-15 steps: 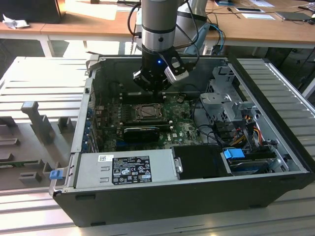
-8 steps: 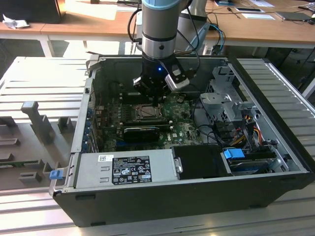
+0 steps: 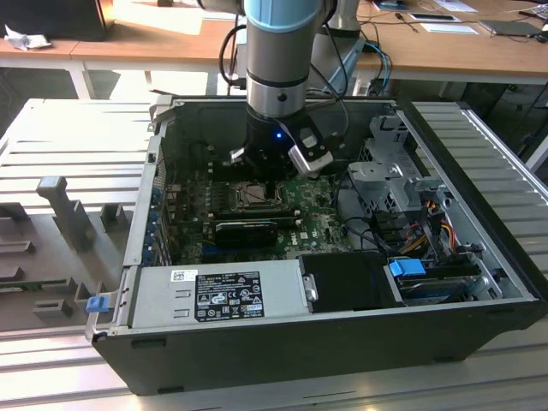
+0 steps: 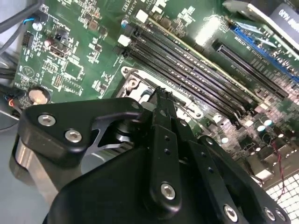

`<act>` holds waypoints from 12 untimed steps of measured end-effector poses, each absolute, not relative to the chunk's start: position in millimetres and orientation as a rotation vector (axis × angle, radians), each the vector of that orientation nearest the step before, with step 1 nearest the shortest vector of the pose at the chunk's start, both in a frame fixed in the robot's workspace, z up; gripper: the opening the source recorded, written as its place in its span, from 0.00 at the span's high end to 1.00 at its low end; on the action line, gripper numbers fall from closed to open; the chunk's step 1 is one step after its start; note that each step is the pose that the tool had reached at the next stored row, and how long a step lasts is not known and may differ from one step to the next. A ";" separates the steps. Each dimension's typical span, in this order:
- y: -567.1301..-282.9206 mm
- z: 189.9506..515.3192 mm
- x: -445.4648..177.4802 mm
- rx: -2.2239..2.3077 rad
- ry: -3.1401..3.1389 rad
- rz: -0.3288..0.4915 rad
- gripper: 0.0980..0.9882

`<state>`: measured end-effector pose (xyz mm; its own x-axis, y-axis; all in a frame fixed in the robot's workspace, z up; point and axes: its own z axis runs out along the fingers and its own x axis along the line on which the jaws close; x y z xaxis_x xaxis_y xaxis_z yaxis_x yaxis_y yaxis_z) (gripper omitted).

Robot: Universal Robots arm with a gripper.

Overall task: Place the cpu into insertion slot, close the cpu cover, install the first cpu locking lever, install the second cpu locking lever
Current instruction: 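Install the second cpu locking lever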

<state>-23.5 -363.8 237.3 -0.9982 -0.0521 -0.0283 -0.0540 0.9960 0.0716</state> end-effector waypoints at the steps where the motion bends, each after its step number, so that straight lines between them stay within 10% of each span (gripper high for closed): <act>1: -364.6 237.0 -23.6 -0.086 3.111 0.127 0.99; 12: -372.2 225.6 -55.1 -0.106 3.108 0.174 0.99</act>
<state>-55.1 -372.2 225.6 -0.9973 -0.0662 -0.0305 -0.0691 0.9915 0.1104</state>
